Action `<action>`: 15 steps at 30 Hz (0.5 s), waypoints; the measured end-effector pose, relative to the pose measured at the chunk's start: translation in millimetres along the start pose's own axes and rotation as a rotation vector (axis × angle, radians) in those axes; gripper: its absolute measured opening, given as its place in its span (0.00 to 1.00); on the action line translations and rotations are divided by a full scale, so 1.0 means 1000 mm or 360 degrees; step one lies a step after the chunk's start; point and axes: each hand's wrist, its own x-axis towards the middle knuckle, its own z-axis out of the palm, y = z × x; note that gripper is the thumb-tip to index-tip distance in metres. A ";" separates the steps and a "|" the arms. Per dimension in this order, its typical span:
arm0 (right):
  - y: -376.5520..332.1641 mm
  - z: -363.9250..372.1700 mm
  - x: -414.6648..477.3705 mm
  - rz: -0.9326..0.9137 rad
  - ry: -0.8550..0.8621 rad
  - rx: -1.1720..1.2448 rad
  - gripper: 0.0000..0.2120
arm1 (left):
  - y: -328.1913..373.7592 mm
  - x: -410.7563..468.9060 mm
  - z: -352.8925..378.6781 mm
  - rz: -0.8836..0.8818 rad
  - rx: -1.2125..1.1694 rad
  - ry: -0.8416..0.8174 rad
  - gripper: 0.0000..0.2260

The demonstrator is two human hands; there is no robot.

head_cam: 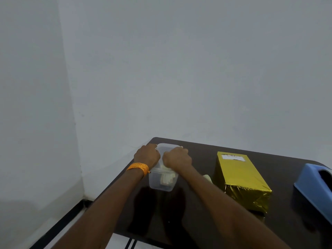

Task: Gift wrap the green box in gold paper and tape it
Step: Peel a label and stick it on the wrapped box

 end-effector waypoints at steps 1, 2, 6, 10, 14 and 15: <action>0.001 0.004 -0.006 0.0002 0.0122 0.0013 0.37 | 0.000 0.001 0.001 0.0011 0.0012 0.0020 0.21; 0.002 0.008 -0.010 -0.0007 0.0184 -0.0015 0.38 | -0.001 0.002 0.001 0.0021 0.0026 0.0032 0.21; 0.002 0.005 -0.014 -0.0030 0.0208 -0.0010 0.39 | -0.005 0.005 0.004 0.0061 0.0068 0.0040 0.20; 0.003 0.000 -0.020 -0.0028 0.0166 0.0104 0.39 | -0.004 0.007 0.005 0.0083 0.0155 -0.0015 0.20; 0.004 -0.002 -0.020 -0.0010 0.0113 0.0194 0.39 | 0.002 0.006 0.000 0.0091 0.0345 -0.0172 0.22; 0.005 -0.002 -0.019 -0.0015 0.0108 0.0203 0.40 | 0.004 0.006 -0.001 0.0087 0.0368 -0.0209 0.23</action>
